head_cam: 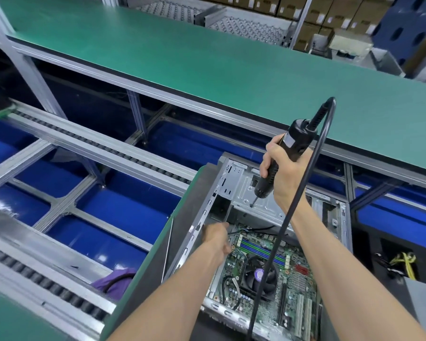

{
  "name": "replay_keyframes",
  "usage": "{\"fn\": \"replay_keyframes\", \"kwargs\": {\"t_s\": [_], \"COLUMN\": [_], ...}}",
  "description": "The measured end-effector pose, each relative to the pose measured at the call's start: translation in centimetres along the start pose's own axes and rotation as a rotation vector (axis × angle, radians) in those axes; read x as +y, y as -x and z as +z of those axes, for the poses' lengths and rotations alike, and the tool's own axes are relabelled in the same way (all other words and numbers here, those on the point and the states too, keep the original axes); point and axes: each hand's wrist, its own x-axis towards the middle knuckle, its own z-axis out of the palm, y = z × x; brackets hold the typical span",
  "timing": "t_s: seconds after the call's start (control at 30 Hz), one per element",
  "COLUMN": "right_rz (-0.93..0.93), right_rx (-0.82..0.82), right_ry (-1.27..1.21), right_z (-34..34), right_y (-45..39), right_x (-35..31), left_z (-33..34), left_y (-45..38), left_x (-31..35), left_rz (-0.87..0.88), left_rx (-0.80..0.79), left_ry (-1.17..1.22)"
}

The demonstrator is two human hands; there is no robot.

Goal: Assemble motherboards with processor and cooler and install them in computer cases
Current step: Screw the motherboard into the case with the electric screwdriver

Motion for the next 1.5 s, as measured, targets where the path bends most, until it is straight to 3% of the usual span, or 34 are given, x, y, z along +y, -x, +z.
{"fn": "replay_keyframes", "kwargs": {"t_s": [0.3,1.03,1.5], "right_rz": [-0.005,0.028,0.052], "right_rx": [-0.004,-0.002,-0.063], "right_ry": [0.041,0.078,0.079], "right_z": [-0.1,-0.7,-0.5], "right_y": [0.6,1.7,1.7], "right_x": [2.1,5.0,5.4], "left_z": [0.4,0.4,0.4], "left_y": [-0.9,-1.6,-2.2], "left_x": [-0.5,-0.9,-1.2], "left_rz": [-0.052,-0.070,-0.062], "left_rx": [0.033,-0.201,-0.175], "left_ry": [-0.144,-0.327,-0.378]}}
